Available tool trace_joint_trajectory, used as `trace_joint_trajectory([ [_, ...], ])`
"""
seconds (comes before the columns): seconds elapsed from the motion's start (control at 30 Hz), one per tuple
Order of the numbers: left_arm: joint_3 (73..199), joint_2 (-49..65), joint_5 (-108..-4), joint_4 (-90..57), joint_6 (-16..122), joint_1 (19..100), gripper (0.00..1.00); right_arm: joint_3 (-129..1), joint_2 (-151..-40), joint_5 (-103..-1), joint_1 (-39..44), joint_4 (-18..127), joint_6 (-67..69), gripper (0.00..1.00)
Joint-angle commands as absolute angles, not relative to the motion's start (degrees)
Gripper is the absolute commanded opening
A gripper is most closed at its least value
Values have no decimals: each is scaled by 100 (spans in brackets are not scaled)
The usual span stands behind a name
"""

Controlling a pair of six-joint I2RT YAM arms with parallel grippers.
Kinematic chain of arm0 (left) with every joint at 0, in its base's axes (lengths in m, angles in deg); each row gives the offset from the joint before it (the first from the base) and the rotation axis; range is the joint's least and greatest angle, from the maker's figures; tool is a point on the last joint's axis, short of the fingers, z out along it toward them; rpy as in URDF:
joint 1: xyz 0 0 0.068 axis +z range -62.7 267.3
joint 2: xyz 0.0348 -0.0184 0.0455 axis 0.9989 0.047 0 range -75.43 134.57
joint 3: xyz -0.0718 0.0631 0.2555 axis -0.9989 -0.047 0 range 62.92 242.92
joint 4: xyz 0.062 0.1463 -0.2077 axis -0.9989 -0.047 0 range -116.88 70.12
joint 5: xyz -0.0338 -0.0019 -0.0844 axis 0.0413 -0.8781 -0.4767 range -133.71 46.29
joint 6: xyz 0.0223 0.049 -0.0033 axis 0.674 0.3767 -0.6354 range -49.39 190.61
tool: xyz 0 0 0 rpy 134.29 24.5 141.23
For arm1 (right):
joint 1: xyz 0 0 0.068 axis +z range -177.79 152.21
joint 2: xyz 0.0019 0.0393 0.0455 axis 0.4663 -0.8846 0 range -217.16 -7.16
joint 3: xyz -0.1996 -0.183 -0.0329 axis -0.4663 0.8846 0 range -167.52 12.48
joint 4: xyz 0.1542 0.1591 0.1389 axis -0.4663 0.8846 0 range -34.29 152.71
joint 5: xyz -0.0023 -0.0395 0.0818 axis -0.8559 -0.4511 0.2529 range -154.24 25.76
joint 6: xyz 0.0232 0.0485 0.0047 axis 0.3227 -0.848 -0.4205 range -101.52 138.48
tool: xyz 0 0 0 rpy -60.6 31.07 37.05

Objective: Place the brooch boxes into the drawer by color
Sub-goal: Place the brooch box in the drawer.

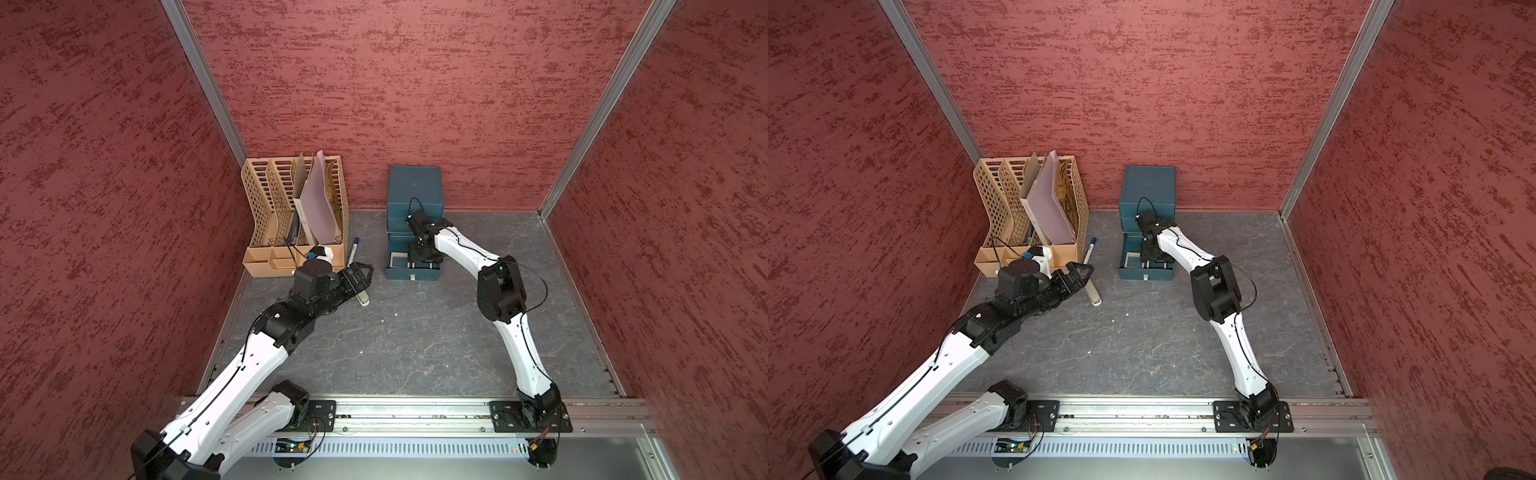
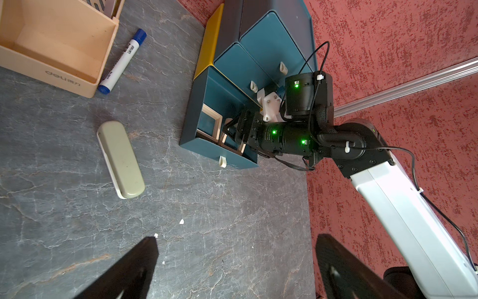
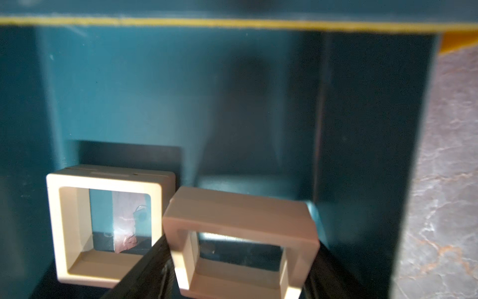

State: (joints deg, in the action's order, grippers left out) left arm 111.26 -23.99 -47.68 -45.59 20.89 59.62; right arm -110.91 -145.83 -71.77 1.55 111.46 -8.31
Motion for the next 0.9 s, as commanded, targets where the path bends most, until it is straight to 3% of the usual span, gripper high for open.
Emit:
trace_joint_trajectory([
  [0.0, 11146, -2401, -4739, -4485, 2078, 5927, 100, -11223, -14726, -7134, 131, 11213, -865, 70],
  [0.67, 11267, -2260, -4749, -4431, 2108, 5927, 100, -11223, -14336, -7206, 136, 11218, -901, 85],
  [0.87, 11293, -2230, -4764, -4401, 2121, 5926, 100, -11241, -14111, -7176, 133, 11166, -938, 85],
])
